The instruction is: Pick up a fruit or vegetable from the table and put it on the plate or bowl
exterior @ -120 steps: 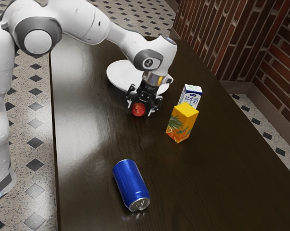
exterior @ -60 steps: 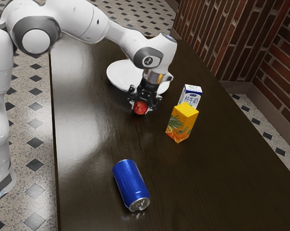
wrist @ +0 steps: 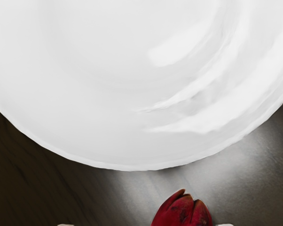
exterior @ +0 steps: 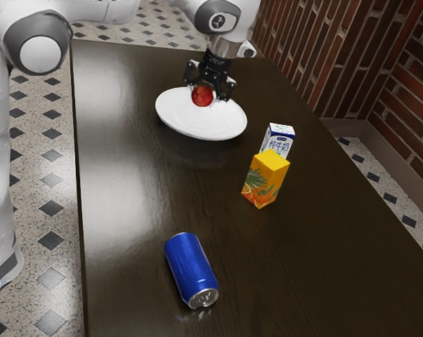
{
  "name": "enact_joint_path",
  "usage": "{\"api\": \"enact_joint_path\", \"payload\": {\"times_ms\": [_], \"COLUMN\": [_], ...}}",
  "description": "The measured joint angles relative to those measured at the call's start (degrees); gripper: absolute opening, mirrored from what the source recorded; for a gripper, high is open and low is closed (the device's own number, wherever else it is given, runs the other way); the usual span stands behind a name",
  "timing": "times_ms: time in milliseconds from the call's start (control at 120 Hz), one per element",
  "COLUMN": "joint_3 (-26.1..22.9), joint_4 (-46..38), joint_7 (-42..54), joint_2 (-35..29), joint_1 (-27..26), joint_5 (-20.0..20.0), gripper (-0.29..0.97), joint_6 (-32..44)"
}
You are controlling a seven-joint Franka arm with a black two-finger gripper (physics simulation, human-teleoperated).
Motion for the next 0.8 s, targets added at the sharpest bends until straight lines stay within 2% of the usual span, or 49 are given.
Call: {"api": "enact_joint_path", "payload": {"times_ms": [117,167,233,408,633,800], "joint_3": [-0.1,-0.3,-0.7,-5.7,-6.8,-6.8], "joint_4": [3.1,3.4,3.6,6.9,7.4,7.4], "joint_7": [6.6,9.1,12.2,18.8,24.9,28.2], "joint_2": [5.1,6.6,7.4,9.8,11.0,11.0], "joint_1": [13.4,16.4,16.7,19.1,19.6,19.3], "joint_5": [0.2,0.1,0.2,0.5,0.6,0.5], "gripper": [0.34,0.33,0.33,0.33,0.33,0.56], "joint_6": [-0.6,-0.5,-0.1,0.6,1.0,1.1]}}
